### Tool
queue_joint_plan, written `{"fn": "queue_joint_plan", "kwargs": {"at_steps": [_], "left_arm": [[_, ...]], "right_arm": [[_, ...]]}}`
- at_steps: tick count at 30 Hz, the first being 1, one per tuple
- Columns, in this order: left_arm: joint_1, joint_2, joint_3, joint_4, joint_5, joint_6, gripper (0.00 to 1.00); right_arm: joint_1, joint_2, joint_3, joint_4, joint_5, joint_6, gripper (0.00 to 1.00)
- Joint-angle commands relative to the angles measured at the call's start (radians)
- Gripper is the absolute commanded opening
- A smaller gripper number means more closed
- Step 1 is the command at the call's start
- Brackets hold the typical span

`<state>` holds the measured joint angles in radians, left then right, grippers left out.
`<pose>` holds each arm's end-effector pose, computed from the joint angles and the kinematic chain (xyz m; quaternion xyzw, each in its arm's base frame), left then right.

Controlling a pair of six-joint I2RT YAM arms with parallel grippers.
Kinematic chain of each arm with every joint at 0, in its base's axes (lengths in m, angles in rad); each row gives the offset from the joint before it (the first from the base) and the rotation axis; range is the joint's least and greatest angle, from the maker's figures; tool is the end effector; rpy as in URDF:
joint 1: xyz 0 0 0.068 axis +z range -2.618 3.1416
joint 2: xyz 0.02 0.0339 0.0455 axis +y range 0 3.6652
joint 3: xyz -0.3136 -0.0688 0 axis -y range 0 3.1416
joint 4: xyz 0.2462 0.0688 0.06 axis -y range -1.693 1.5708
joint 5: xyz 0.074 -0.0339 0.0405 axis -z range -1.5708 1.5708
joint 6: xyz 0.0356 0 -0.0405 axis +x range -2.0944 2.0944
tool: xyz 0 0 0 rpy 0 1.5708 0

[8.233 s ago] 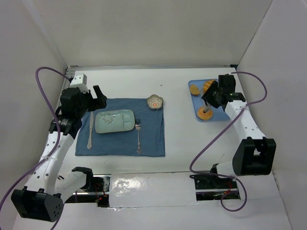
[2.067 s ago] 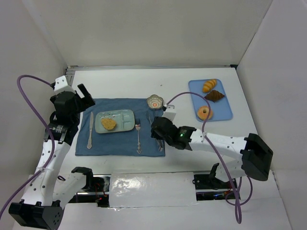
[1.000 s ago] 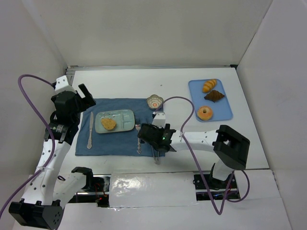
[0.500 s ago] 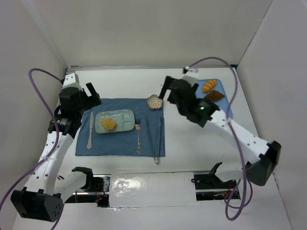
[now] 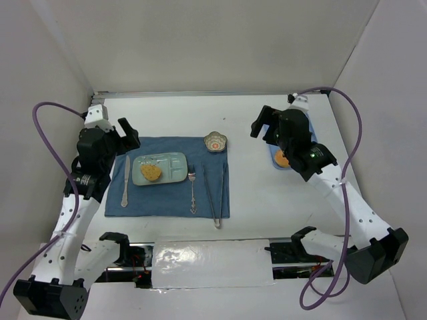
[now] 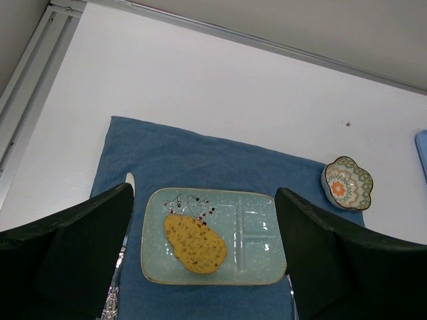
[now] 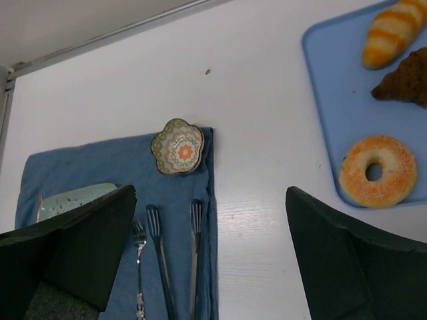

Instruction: Place the bread

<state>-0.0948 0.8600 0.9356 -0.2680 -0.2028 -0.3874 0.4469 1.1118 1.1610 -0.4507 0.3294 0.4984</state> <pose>0.1632 -0.0083 0.4088 -0.1756 0.7502 -0.0752 0.6330 0.2062 0.0860 0.4246 0.1116 0.8200 0.1261 0.5470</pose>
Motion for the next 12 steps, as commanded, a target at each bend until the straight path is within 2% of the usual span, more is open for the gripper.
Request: {"fn": "queue_joint_plan", "kwargs": {"at_steps": [1,12], "left_arm": [[0.003,-0.009,-0.008,0.066,0.022,0.035,1.00],[0.003,-0.009,0.002,0.066,0.042,0.044,1.00]], "right_arm": [[-0.020,-0.044,-0.006,0.063,-0.067,-0.024,1.00],[-0.030,-0.035,-0.006,0.040,-0.104,-0.023,1.00]]}}
